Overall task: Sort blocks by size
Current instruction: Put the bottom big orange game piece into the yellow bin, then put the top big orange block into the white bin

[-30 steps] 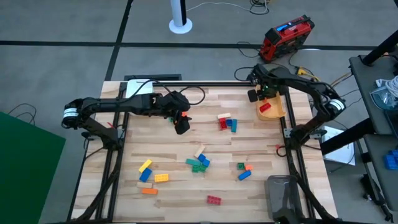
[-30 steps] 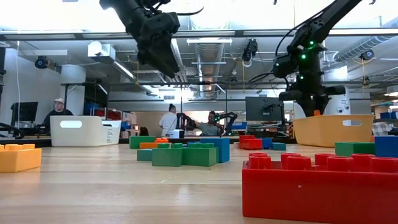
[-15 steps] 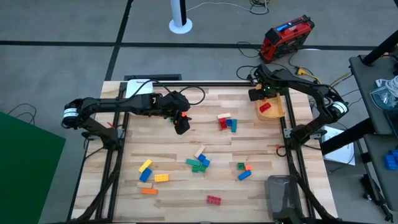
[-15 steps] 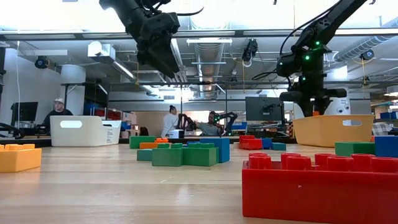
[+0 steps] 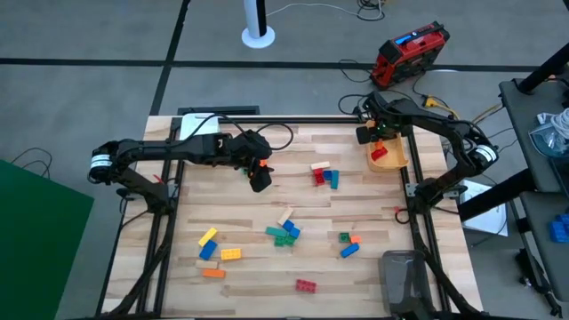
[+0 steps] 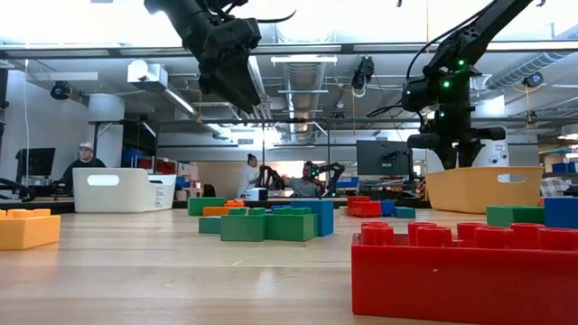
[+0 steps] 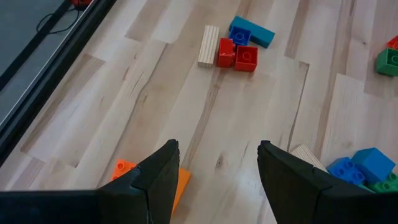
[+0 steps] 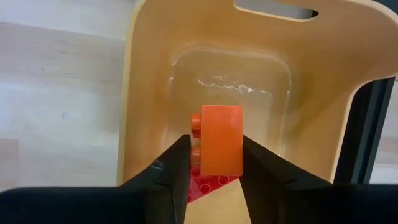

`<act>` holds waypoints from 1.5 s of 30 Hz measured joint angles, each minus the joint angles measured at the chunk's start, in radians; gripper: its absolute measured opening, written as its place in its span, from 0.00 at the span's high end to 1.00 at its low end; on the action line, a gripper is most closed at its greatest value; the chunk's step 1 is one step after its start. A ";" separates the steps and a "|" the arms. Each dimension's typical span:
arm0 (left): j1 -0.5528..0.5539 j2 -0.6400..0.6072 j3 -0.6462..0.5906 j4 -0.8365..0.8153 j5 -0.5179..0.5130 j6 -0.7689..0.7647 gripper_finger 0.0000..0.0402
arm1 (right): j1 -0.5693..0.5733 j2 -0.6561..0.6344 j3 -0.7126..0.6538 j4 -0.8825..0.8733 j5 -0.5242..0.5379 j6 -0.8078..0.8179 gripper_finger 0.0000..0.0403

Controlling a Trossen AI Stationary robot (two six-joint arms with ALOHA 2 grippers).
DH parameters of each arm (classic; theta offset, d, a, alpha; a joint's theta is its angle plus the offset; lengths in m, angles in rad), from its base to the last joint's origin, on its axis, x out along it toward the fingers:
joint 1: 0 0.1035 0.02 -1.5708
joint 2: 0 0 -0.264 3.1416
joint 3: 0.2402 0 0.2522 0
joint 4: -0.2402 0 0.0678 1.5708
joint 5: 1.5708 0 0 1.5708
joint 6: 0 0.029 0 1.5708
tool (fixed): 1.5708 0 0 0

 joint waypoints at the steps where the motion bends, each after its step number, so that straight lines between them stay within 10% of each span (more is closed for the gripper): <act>1: 0.000 0.000 0.000 0.000 0.000 -0.001 0.52 | 0.000 -0.002 0.000 0.001 0.001 0.000 0.71; 24: 0.000 0.000 0.000 -0.004 0.000 -0.005 0.52 | 0.003 -0.042 0.078 -0.091 0.037 0.047 0.60; 45: 0.000 -0.019 0.000 -0.150 0.113 -0.025 0.52 | 0.153 -0.336 0.087 -0.136 -0.220 0.146 0.89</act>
